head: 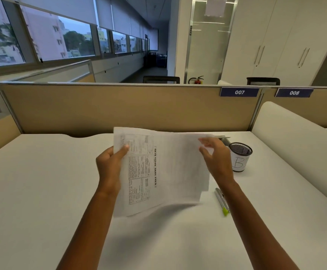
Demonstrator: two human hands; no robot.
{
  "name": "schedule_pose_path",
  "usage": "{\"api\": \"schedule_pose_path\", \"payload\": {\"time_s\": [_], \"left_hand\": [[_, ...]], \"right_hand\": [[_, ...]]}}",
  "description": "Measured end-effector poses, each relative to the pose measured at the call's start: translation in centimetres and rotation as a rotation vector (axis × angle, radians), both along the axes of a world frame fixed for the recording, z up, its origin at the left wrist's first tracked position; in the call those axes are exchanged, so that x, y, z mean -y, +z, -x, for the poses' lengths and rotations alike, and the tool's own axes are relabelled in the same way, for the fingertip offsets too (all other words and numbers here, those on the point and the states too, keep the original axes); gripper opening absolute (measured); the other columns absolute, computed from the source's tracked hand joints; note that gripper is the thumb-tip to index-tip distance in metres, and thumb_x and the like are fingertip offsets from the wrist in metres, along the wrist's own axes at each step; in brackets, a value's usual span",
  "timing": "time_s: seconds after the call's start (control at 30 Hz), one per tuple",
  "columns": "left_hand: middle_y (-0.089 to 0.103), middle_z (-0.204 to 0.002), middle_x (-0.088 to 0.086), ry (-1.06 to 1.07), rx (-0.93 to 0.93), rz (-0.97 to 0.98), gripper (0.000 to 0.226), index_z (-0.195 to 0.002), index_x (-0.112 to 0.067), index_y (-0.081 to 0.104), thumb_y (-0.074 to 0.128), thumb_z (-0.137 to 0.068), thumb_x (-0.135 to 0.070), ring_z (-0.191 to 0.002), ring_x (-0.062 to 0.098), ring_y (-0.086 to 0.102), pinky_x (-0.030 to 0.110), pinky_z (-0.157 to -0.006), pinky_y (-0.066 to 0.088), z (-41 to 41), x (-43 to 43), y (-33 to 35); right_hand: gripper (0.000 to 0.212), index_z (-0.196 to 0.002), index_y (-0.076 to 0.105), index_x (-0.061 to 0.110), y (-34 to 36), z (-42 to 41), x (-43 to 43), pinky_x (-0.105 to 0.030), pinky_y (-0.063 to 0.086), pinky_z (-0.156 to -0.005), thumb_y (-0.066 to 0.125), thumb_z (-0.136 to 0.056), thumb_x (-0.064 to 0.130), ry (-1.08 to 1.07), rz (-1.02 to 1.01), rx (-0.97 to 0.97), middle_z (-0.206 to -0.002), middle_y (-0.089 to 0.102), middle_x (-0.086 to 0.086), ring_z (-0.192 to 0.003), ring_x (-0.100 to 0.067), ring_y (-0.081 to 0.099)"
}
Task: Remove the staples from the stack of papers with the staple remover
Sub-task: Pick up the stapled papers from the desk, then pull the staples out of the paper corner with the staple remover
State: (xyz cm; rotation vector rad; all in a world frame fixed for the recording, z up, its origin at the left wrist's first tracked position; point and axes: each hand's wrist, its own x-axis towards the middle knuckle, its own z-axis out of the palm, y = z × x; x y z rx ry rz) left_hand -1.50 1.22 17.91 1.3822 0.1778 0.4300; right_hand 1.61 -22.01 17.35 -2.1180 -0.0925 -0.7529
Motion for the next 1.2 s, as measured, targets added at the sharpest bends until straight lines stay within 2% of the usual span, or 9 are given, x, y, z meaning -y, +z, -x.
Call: {"api": "schedule_pose_path", "payload": {"time_s": [0.2,0.37,0.47,0.6,0.67,0.77,0.87,1.0,1.2], "left_hand": [[0.065,-0.094,0.009,-0.007,-0.116,0.196,0.012,-0.093,-0.013,0.062,0.058,-0.083,-0.018,-0.074,0.022,0.063,0.032,-0.062,0.052,-0.2,0.4,-1.9],[0.065,-0.093,0.011,-0.007,-0.147,0.182,0.010,-0.091,-0.013,0.061,0.058,-0.083,-0.019,-0.073,0.025,0.062,0.033,-0.062,0.053,-0.3,1.5,-3.3],[0.065,-0.087,0.009,-0.028,-0.143,0.176,0.009,-0.090,-0.014,0.062,0.057,-0.084,-0.018,-0.073,0.025,0.063,0.034,-0.061,0.053,-0.3,1.9,-3.8],[0.066,-0.080,0.002,-0.020,-0.126,0.143,0.007,-0.088,-0.016,0.063,0.057,-0.084,-0.018,-0.071,0.022,0.064,0.029,-0.055,0.052,-0.1,2.2,-4.0],[0.066,-0.078,-0.001,-0.003,-0.117,0.099,0.007,-0.080,-0.020,0.062,0.057,-0.084,-0.019,-0.069,0.020,0.065,0.025,-0.051,0.052,0.0,2.5,-4.1],[0.066,-0.075,-0.003,0.025,-0.098,0.031,0.014,-0.072,-0.027,0.060,0.057,-0.084,-0.020,-0.066,0.018,0.065,0.022,-0.048,0.051,0.2,2.9,-4.0],[0.065,-0.074,-0.003,0.038,-0.062,-0.031,0.015,-0.071,-0.028,0.060,0.057,-0.084,-0.019,-0.065,0.017,0.064,0.016,-0.044,0.052,0.4,3.5,-4.0],[0.066,-0.075,0.000,0.044,-0.020,-0.109,0.011,-0.076,-0.024,0.062,0.057,-0.084,-0.018,-0.065,0.018,0.064,0.016,-0.046,0.052,0.6,4.3,-3.7],[0.065,-0.090,0.004,0.077,0.023,-0.235,0.009,-0.089,-0.018,0.062,0.054,-0.085,-0.021,-0.064,0.015,0.059,0.014,-0.050,0.045,1.1,5.1,-3.1]], "right_hand": [[0.022,-0.105,0.062,0.001,-8.3,-0.2,4.5,-0.034,0.043,-0.086,0.055,-0.085,0.007,-0.154,0.129,-0.412,-0.111,0.063,-0.020,-0.100,-0.031,0.058],[0.045,-0.130,0.040,0.017,-13.2,0.9,5.7,-0.041,0.040,-0.097,0.049,-0.089,0.034,-0.238,0.398,-0.872,-0.128,0.045,-0.013,-0.119,-0.030,0.043],[0.052,-0.136,0.028,0.021,-14.7,1.7,6.0,-0.040,0.041,-0.095,0.048,-0.090,0.033,-0.274,0.493,-0.889,-0.126,0.045,-0.009,-0.117,-0.025,0.044],[0.035,-0.125,0.040,0.008,-15.1,1.6,6.3,-0.033,0.046,-0.086,0.042,-0.092,0.020,-0.318,0.613,-0.855,-0.117,0.050,-0.011,-0.108,-0.026,0.050],[0.024,-0.110,0.050,0.002,-14.5,1.2,6.3,-0.031,0.044,-0.078,0.044,-0.090,0.012,-0.257,0.367,-0.894,-0.106,0.056,-0.017,-0.099,-0.031,0.054],[0.024,-0.066,0.054,0.002,-12.6,1.2,5.1,-0.035,0.045,-0.067,0.051,-0.088,0.011,-0.083,-0.384,-0.929,-0.067,0.054,-0.014,-0.066,-0.029,0.053],[0.026,-0.073,0.056,-0.003,-10.3,1.7,2.5,-0.036,0.056,-0.058,0.046,-0.091,0.013,0.144,-0.931,-0.908,-0.073,0.058,-0.016,-0.064,-0.028,0.057],[0.024,-0.096,0.059,-0.002,-6.4,2.6,-0.8,-0.028,0.056,-0.051,0.041,-0.091,0.013,0.446,-1.012,-0.894,-0.078,0.066,-0.012,-0.060,-0.022,0.064],[0.025,-0.097,0.065,0.011,-1.8,4.0,-4.4,-0.018,0.050,-0.046,0.046,-0.091,0.026,0.769,-0.852,-0.883,-0.064,0.066,0.002,-0.048,-0.009,0.058]]}}
